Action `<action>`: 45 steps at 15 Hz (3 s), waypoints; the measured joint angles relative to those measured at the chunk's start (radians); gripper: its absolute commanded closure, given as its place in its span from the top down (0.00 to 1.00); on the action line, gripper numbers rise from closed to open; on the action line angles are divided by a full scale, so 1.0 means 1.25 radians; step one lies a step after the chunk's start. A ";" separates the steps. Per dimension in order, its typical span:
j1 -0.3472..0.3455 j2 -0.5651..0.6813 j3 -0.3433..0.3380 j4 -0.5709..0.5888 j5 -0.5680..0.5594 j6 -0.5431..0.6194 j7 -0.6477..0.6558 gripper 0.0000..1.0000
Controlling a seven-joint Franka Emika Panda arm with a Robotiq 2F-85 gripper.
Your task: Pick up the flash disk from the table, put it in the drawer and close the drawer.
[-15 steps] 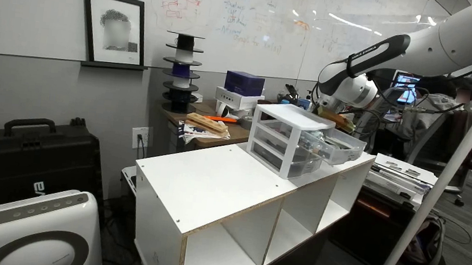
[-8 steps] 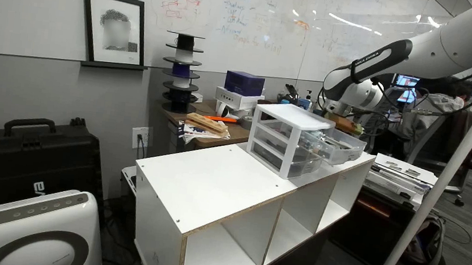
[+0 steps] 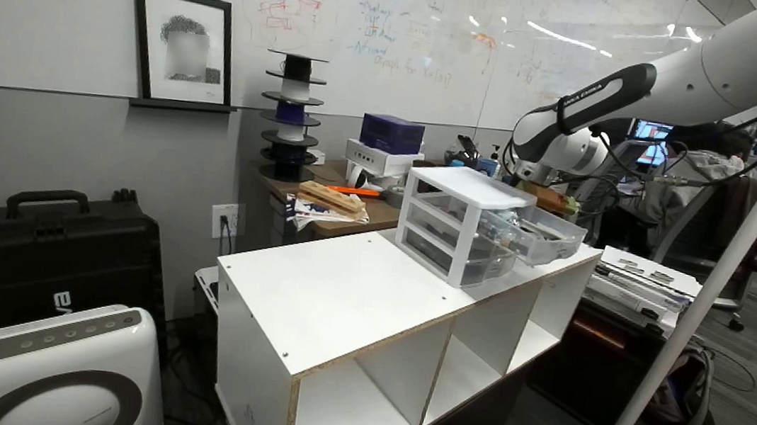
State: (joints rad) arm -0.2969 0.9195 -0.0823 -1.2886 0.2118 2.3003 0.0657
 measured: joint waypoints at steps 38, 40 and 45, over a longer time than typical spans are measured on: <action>0.174 -0.755 0.019 -0.688 -0.223 -0.165 -0.193 0.05; 0.174 -0.748 0.018 -0.723 -0.181 -0.108 -0.222 0.05; 0.174 -0.722 0.016 -0.787 -0.089 -0.010 -0.293 0.46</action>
State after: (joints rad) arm -0.0798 0.0171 -0.0621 -2.2719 0.1006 2.2878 -0.3001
